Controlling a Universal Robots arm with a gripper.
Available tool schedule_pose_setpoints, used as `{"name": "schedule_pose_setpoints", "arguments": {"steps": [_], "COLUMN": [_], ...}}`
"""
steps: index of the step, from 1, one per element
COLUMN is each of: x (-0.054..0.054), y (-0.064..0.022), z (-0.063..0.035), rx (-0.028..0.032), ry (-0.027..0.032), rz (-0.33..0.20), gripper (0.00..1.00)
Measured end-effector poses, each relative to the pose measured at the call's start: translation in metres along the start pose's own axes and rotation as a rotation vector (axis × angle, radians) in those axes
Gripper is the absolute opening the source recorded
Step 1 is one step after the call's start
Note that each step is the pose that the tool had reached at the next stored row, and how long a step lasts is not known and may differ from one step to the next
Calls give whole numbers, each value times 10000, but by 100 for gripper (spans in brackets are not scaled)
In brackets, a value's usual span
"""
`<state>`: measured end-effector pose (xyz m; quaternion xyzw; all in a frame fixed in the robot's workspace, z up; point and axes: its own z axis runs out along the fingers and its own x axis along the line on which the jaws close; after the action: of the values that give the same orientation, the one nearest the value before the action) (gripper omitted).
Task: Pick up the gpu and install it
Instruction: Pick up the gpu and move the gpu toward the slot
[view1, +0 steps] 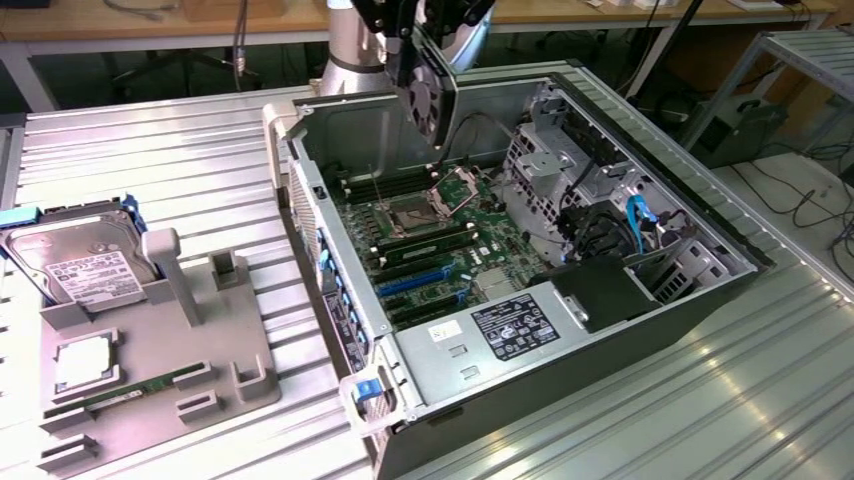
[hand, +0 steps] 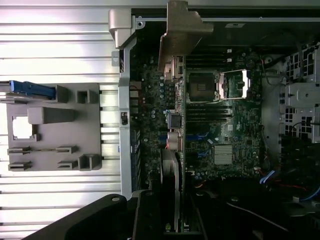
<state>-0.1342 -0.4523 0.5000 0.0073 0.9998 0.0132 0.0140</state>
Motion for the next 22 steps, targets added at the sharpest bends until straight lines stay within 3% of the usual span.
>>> {"name": "schedule_pose_setpoints", "arguments": {"steps": [4,5,11,22], "x": [-77,-155,-331,-816], "y": [1,2,4,11], "z": [6,11,23,55], "rx": [-1,0,-1,-1], "ry": [0,-1,-1,0], "rz": [1,0,0,1], "gripper": [27,27,27,27]}}
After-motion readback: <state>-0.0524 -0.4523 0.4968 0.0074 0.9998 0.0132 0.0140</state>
